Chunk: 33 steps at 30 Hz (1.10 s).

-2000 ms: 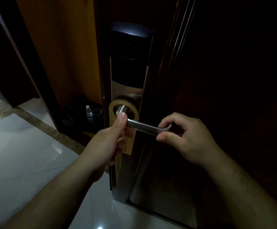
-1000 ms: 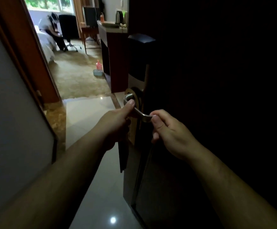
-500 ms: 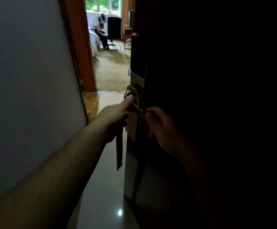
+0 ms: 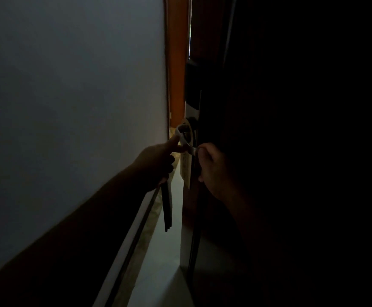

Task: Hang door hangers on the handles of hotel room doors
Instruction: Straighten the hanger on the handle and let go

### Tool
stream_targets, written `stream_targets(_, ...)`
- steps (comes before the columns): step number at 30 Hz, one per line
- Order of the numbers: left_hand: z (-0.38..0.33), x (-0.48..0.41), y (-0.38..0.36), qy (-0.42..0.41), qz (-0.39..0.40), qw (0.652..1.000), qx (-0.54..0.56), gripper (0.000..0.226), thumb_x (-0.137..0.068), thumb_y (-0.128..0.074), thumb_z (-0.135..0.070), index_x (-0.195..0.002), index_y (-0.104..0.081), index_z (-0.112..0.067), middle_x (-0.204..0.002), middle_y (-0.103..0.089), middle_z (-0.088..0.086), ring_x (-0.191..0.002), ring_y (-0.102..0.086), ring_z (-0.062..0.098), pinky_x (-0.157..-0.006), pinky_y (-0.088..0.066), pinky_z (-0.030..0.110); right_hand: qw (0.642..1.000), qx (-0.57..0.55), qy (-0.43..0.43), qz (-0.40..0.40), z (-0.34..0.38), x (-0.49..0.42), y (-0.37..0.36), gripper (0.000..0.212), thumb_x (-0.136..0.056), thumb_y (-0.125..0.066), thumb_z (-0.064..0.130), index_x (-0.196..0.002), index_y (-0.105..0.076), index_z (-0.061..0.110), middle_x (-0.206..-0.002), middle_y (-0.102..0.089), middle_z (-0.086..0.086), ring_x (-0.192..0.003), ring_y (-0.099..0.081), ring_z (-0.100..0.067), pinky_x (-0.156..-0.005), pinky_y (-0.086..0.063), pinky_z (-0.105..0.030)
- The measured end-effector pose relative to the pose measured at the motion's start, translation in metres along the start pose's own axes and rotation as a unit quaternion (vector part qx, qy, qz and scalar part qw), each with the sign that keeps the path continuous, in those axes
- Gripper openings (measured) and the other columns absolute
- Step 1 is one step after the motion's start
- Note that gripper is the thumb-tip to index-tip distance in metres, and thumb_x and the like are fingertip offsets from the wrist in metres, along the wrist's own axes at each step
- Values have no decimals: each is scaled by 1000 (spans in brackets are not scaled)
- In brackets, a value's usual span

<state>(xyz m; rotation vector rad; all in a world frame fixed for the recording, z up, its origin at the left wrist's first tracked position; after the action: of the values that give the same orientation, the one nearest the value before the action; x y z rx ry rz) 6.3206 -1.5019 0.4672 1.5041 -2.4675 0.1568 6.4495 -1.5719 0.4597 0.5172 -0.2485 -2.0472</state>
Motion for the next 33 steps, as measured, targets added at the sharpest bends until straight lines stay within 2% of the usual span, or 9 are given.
stream_targets(3, 6, 14, 19, -4, -19, 1000, 9, 40, -86, -61, -58, -91, -74, -20, -64, -48, 0, -50, -40, 10, -47, -30, 24, 1000, 19, 19, 0, 11, 17, -14, 17, -104, -38, 26, -98, -54, 22, -92, -63, -13, -81, -64, -31, -74, -55, -54)
stream_targets(6, 16, 28, 43, -8, -37, 999, 12, 42, -85, -62, -60, -91, -75, -20, -62, -49, -1, -47, -43, 9, -44, -31, 23, 998, 37, 48, 16, 22, 33, -29, 18, -104, -39, 25, -97, -56, 22, -82, -61, -7, -67, -60, -21, -68, -56, -50)
stream_targets(8, 22, 39, 59, -7, -37, 999, 21, 39, -86, -61, -59, -89, -76, -23, -68, -47, 1, -52, -42, 12, -49, -30, 25, 998, 32, 47, 27, 31, 43, -40, 18, -104, -39, 23, -97, -55, 23, -75, -57, 1, -59, -56, -10, -63, -55, -41)
stream_targets(11, 31, 61, 84, -9, -57, 998, 27, 34, -89, -59, -56, -86, -74, -25, -82, -51, 6, -68, -47, 19, -55, -34, 29, 998, 27, 33, 45, 44, 61, -57, 19, -105, -37, 21, -100, -55, 20, -72, -54, 4, -51, -55, 1, -49, -44, -14)
stream_targets(13, 38, 73, 98, -12, -63, 997, 32, 35, -89, -58, -56, -87, -73, -24, -82, -52, 6, -71, -48, 21, -57, -35, 29, 998, 22, 30, 56, 52, 73, -68, 20, -105, -35, 21, -104, -55, 17, -70, -53, 3, -48, -55, 5, -44, -40, -8)
stream_targets(20, 50, 117, 132, -6, -120, 991, 61, 47, -83, -63, -62, -89, -69, -17, -69, -55, 1, -58, -47, 13, -50, -35, 25, 995, 39, 46, 78, 74, 115, -102, 27, -106, -35, 23, -115, -58, 13, -75, -54, 9, -51, -56, 8, -47, -42, -8)
stream_targets(24, 54, 140, 148, -6, -165, 984, 60, 45, -82, -63, -63, -82, -66, -19, -78, -61, 5, -67, -56, 19, -61, -42, 32, 993, 7, 31, 117, 86, 136, -115, 21, -106, -34, 23, -103, -55, 23, -78, -56, 8, -52, -55, 10, -47, -40, -6)
stream_targets(27, 62, 159, 154, -3, -190, 980, 51, 43, -86, -59, -62, -77, -64, -20, -81, -61, 6, -69, -56, 20, -66, -45, 34, 990, -1, 24, 139, 93, 149, -122, 21, -106, -33, 26, -101, -54, 27, -77, -54, 9, -58, -55, 1, -50, -41, -10)
stream_targets(33, 86, 200, 166, 25, -194, 980, 27, 46, -86, -51, -68, -91, -70, -26, -91, -61, 4, -72, -56, 21, -57, -43, 29, 984, -15, 27, 175, 104, 171, -130, 20, -106, -32, 32, -105, -53, 31, -87, -55, 9, -71, -56, -6, -59, -40, -17)
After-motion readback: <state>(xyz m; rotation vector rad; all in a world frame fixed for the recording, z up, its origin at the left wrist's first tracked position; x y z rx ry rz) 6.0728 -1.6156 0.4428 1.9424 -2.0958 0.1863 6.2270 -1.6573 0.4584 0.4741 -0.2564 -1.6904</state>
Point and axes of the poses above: each hand's wrist, its own x-axis away from the middle knuckle, its own y-axis out of the back of the hand, z = x × y, the point moved 3 cm from there along -x, towards the middle knuckle
